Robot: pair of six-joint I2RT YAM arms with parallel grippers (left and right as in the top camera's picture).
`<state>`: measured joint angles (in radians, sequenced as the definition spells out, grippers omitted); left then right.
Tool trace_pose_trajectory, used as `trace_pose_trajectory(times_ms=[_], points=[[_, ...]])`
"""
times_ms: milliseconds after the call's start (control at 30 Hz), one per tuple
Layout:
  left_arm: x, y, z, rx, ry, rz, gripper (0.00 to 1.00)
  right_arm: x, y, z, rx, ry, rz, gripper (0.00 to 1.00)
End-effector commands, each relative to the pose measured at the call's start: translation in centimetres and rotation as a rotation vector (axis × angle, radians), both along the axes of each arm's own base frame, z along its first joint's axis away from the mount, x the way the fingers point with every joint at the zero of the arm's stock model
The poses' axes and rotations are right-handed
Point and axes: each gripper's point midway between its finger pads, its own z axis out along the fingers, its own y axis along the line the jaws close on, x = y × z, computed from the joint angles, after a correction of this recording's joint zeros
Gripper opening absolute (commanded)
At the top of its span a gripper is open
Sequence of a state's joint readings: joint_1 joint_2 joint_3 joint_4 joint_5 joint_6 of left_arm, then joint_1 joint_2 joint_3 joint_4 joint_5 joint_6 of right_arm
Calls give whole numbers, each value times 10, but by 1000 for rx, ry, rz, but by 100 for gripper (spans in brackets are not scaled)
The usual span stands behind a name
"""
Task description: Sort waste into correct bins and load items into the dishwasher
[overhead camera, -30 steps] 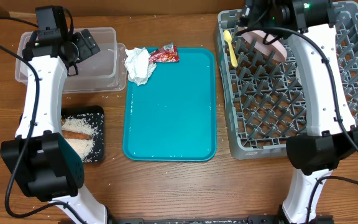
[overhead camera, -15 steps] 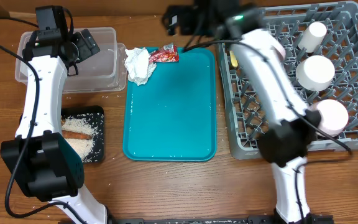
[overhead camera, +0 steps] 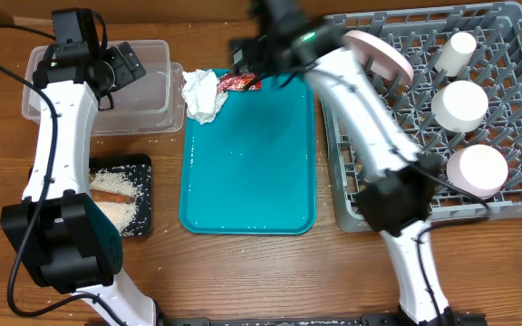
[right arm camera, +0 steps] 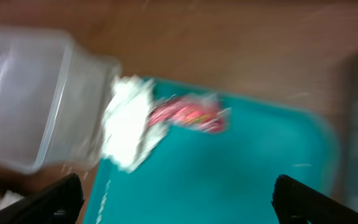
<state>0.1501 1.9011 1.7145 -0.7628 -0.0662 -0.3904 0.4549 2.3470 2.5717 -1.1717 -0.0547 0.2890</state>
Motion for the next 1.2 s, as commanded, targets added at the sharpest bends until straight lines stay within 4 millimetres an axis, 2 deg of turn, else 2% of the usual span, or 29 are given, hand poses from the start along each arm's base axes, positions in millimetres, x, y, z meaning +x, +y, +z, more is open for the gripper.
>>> trace_pose_trajectory(times_ms=[0, 33, 100, 133, 200, 300, 467, 633, 700, 733, 767, 833, 900, 967, 1000, 1067, 1167], points=[[3, -3, 7, -1, -21, -1, 100, 10, -132, 152, 21, -314, -281, 100], [3, -3, 7, -1, -21, -1, 100, 9, -172, 171, 21, -350, -353, 100], [3, -3, 7, -1, -21, -1, 100, 7, -220, 184, 11, -374, -440, 100], [3, -3, 7, -1, -21, -1, 100, 3, -259, 185, -6, -364, -513, 100], [3, -3, 7, -1, -21, -2, 100, -6, -312, 172, -39, -305, -612, 100], [3, -3, 7, 0, -21, -1, 100, -25, -362, 147, -62, -193, -708, 100], [3, -3, 7, -1, -21, -1, 100, -51, -416, 133, -79, -112, -821, 100], [3, -3, 7, -2, -21, 0, 100, -61, -441, 132, -83, -103, -875, 100], [7, -14, 8, -80, -45, -2, 100, -62, -442, 132, -83, -103, -878, 100], [7, -31, 7, -182, -43, -28, 100, -62, -442, 132, -83, -104, -878, 100], [2, -70, 10, -398, -30, -109, 100, -62, -442, 132, -83, -104, -878, 100], [-8, -121, 26, -695, -8, -235, 100, -62, -442, 132, -83, -103, -877, 100], [-22, -150, 39, -848, 19, -341, 100, -62, -442, 132, -83, -103, -877, 100], [-25, -171, 55, -904, -20, -471, 100, -61, -442, 132, -83, -104, -877, 100], [-25, -188, 69, -926, -68, -583, 100, -62, -442, 132, -83, -104, -878, 100], [-23, -200, 78, -917, -92, -628, 100, -61, -442, 132, -83, -104, -877, 100], [-13, -226, 104, -744, -150, -676, 100, -61, -442, 132, -83, -104, -877, 100]])
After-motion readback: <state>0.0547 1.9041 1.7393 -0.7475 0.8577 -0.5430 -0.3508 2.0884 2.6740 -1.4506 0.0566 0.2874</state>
